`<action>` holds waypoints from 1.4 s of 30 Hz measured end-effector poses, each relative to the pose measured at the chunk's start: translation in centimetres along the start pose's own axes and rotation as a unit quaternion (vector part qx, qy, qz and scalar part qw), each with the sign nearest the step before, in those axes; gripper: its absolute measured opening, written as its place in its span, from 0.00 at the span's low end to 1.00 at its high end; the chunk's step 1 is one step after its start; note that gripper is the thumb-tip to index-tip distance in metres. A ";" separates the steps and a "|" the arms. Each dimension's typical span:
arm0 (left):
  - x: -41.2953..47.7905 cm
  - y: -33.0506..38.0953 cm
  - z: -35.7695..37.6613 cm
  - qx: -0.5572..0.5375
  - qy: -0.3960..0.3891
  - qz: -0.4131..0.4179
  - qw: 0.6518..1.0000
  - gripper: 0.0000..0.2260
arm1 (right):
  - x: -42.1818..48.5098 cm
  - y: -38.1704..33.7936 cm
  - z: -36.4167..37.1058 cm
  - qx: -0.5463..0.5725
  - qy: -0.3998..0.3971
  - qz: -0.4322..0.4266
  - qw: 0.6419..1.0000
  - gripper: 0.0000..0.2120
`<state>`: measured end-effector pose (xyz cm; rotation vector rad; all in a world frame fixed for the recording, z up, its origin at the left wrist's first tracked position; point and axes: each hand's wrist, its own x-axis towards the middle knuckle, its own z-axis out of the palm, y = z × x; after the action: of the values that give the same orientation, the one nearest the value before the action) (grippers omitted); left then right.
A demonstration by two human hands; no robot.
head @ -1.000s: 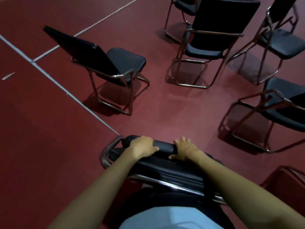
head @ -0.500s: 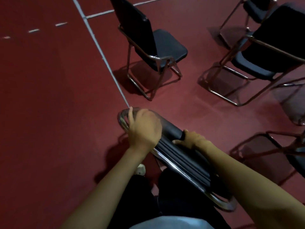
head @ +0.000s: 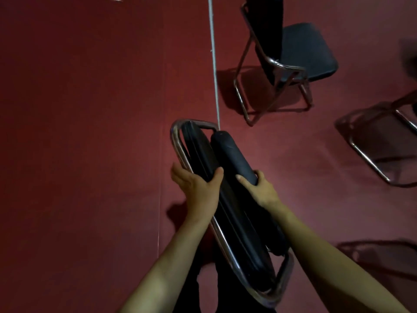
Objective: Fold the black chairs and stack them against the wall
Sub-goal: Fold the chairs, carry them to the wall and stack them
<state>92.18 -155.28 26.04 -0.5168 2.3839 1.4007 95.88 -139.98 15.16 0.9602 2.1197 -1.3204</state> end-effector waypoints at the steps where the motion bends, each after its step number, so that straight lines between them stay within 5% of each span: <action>1: -0.8 -0.4 -0.2 0.010 -0.006 -0.014 1.000 0.48 | -0.2 0.1 0.3 -0.012 -0.003 -0.003 1.000 0.39; 9: -2.8 -3.9 -4.1 0.018 -0.035 -0.025 0.999 0.52 | -2.1 0.5 2.8 -0.067 -0.038 -0.076 0.994 0.35; 14: -2.6 -5.6 -6.6 -0.044 -0.001 -0.051 0.998 0.45 | -2.7 -0.6 5.9 -0.198 -0.013 -0.081 0.977 0.28; 19: -2.9 -6.7 -9.2 -0.158 -0.003 -0.097 0.983 0.26 | -3.9 -1.3 7.8 -0.254 0.005 -0.099 0.962 0.20; 25: -4.3 -7.8 -14.8 -0.251 0.063 -0.083 0.962 0.28 | -6.8 -5.1 11.5 -0.282 -0.009 -0.161 0.946 0.21; 42: -13.3 -25.9 -51.1 -0.421 0.352 -0.077 0.833 0.23 | -25.5 -22.1 48.4 -0.381 -0.213 -0.374 0.819 0.18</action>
<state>111.07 -210.15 36.02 -1.6475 1.9219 2.4700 96.63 -198.16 24.63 -0.5078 2.3688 -0.6888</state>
